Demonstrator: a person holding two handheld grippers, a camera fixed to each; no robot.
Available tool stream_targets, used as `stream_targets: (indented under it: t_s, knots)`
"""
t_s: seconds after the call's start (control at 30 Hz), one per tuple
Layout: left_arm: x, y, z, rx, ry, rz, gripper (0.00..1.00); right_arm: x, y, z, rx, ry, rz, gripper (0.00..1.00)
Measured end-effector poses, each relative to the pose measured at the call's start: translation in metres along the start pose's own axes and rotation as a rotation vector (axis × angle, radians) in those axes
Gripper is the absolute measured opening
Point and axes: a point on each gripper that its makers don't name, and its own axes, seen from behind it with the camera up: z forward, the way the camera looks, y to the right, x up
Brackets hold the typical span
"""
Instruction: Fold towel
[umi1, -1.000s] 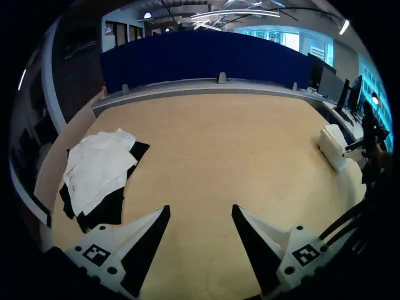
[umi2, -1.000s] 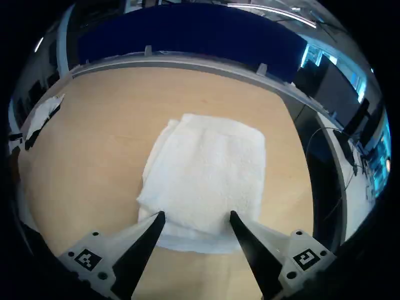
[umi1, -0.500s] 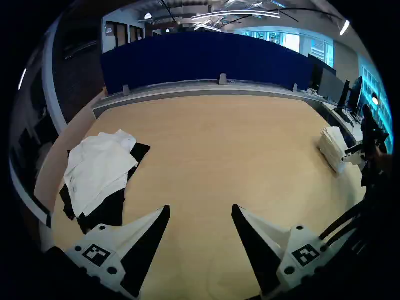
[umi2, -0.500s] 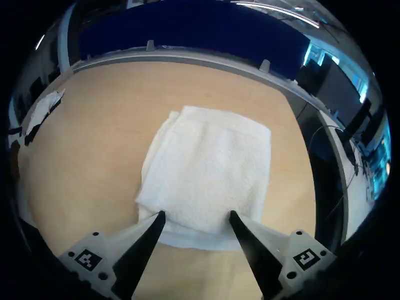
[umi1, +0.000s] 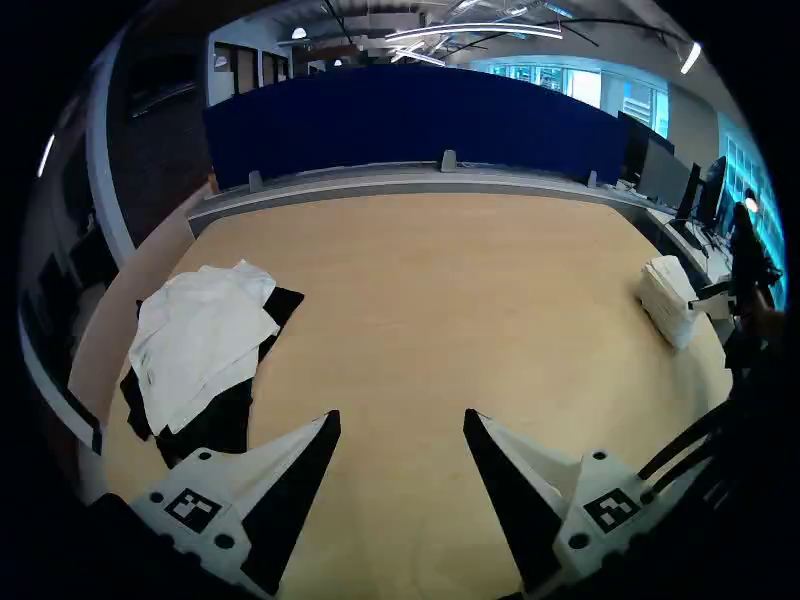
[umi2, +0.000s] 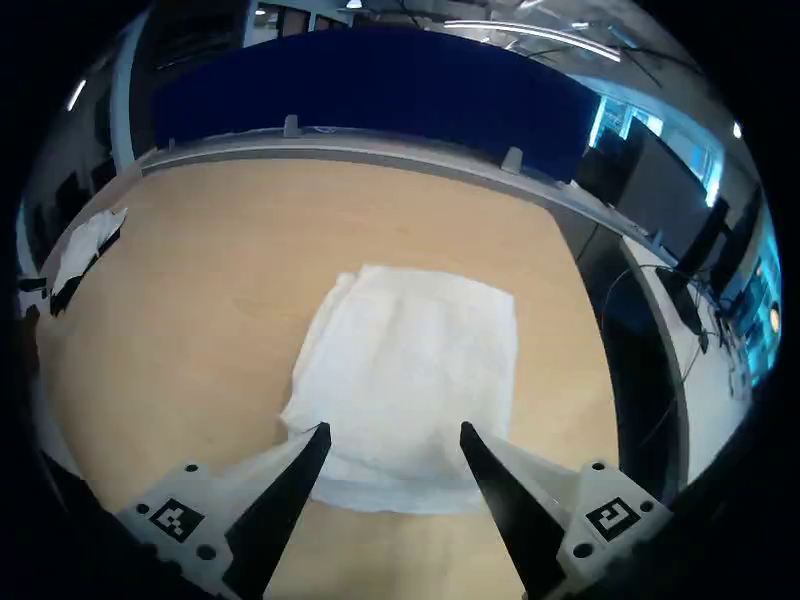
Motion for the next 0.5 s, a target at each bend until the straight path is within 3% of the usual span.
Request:
stream_targets:
  t_s: [0.17,0.5]
  knots:
    - [0.003,0.000,0.000,-0.002,0.007,0.002,0.91,0.015,-0.004,-0.004,-0.004,0.041,0.008,1.00]
    - [0.006,-0.001,0.003,-0.008,0.020,-0.009,0.91,0.095,-0.023,-0.039,-0.062,0.327,0.012,1.00]
